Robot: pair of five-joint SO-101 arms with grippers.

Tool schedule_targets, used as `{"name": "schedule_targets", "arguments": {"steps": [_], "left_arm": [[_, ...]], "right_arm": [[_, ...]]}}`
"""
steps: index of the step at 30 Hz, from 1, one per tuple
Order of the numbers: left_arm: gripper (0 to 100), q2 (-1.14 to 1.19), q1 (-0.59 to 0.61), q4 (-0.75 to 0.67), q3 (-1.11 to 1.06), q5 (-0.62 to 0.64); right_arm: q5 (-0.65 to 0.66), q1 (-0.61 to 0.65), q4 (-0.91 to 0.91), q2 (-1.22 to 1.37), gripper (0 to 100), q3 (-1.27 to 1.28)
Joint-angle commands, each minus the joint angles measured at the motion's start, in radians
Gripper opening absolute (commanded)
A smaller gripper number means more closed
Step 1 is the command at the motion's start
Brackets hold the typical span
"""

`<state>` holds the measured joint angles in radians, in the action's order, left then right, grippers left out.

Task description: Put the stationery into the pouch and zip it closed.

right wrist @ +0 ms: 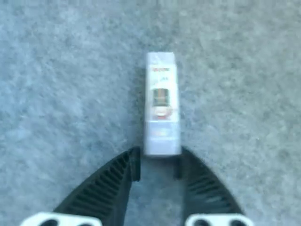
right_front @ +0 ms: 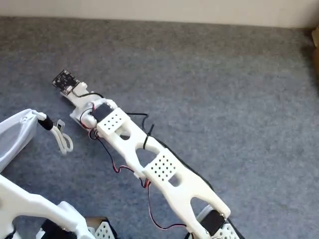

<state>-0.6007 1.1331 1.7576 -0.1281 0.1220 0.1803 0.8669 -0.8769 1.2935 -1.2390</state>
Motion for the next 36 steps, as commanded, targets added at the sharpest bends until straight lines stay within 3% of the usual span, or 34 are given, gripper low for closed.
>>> {"name": "schedule_targets", "arguments": {"steps": [1, 22, 36], "left_arm": [[1, -0.005, 0.01, 0.003, 0.012, 0.006], [1, -0.005, 0.01, 0.003, 0.013, 0.006], [1, -0.005, 0.004, 0.003, 0.015, 0.006]], "right_arm": [[0.064, -0.005, -0.004, -0.025, 2.2, -0.054], [0.08, -0.019, -0.418, -0.13, 0.9, -0.364], [0.081, -0.021, -0.771, -0.257, 0.9, -0.386]]}}
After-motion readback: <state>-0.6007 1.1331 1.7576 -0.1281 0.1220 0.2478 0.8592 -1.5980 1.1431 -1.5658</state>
